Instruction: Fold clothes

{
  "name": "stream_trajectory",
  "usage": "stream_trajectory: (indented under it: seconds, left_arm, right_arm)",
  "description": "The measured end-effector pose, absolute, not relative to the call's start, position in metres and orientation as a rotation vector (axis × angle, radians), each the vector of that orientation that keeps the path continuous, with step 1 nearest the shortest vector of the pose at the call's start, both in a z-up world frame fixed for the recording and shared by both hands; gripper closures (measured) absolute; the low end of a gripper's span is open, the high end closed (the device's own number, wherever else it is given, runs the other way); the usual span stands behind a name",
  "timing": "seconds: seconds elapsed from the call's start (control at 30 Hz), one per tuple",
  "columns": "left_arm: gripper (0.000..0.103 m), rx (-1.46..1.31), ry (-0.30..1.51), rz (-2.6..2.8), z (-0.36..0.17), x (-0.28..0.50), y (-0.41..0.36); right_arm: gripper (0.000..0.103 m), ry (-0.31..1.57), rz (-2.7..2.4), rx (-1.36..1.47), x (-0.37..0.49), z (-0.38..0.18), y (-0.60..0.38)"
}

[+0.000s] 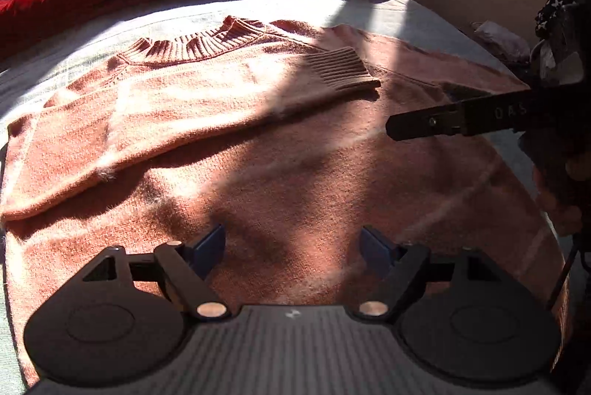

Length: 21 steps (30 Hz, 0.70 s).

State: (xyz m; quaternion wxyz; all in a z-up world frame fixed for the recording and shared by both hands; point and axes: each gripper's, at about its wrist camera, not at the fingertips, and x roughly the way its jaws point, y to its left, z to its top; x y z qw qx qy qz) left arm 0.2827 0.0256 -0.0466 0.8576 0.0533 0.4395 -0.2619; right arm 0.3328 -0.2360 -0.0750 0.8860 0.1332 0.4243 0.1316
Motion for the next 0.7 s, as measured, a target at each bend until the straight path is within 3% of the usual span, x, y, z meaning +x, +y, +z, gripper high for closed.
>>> stream_trajectory:
  seconds: [0.1, 0.33, 0.7]
  left_arm:
    - [0.023, 0.081, 0.897, -0.498, -0.033, 0.266, 0.042]
    - [0.023, -0.066, 1.077, -0.189, -0.066, 0.240, 0.103]
    - [0.022, -0.110, 0.993, -0.144, -0.053, 0.192, 0.132]
  right_arm:
    - [0.016, 0.866, 0.282, 0.310, 0.320, -0.072, -0.245]
    - [0.014, 0.857, 0.322, 0.317, 0.290, -0.069, -0.253]
    - [0.013, 0.881, 0.296, 0.261, 0.254, -0.069, -0.254]
